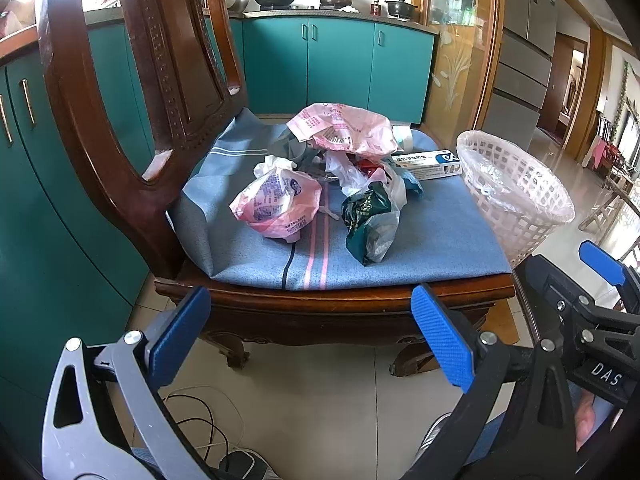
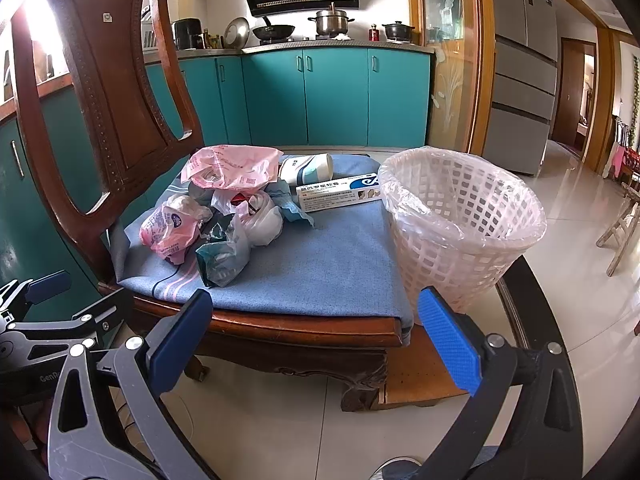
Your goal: Collect trash
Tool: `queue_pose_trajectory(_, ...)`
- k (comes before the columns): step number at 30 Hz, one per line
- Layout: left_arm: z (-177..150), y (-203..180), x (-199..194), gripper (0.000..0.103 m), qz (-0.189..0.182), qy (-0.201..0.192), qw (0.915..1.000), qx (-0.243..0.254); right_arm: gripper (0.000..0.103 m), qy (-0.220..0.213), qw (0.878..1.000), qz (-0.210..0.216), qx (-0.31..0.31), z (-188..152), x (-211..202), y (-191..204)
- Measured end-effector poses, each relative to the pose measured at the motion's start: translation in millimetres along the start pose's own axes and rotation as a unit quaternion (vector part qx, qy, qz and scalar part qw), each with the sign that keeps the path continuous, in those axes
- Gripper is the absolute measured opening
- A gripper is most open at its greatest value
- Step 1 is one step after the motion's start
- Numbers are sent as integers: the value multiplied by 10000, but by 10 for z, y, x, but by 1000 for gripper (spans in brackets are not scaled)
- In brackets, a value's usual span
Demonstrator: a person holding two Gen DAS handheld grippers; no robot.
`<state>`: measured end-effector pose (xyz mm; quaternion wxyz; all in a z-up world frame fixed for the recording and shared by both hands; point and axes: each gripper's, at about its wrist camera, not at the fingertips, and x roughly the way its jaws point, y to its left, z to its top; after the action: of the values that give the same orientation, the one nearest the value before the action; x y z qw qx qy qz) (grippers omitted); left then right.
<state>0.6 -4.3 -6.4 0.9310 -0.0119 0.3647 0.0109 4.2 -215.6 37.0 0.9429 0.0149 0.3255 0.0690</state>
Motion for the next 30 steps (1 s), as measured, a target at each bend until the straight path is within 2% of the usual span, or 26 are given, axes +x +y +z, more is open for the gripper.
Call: queue_pose_trajectory(30,-33,-40,37,100,-32,97,9999,-29,100,18,10000,-4,3,-7,12,-1)
